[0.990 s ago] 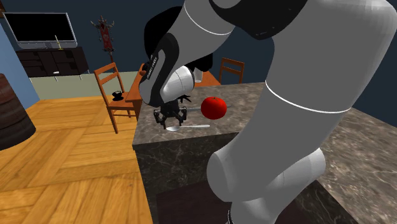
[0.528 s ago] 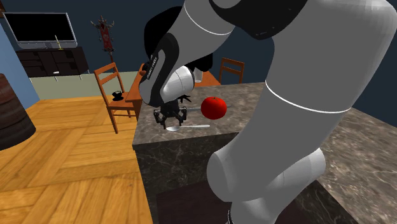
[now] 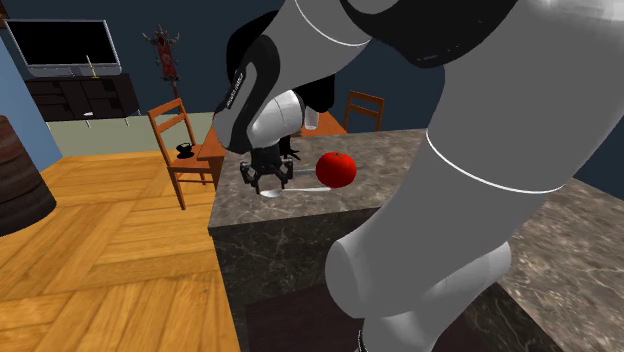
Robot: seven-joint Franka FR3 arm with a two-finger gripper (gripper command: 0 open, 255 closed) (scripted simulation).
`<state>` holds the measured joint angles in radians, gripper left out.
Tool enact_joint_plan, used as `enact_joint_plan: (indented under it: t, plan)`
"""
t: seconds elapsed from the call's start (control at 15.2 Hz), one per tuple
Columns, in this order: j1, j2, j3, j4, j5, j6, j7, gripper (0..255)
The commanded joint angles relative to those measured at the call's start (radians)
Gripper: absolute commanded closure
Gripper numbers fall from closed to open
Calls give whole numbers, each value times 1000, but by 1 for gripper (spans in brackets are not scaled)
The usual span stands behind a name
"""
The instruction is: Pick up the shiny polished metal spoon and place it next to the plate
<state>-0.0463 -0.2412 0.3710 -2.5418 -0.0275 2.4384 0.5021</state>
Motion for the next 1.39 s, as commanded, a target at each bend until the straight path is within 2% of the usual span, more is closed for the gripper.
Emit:
enact_joint_plan:
  t: [0.0, 0.59, 1.32]
  plan:
    - [3, -16, -4, 15, 9, -30, -9, 255]
    - [14, -87, -23, 79, 37, -162, -41, 255]
    - [-104, -26, -218, 116, -1, -128, -323, 255]
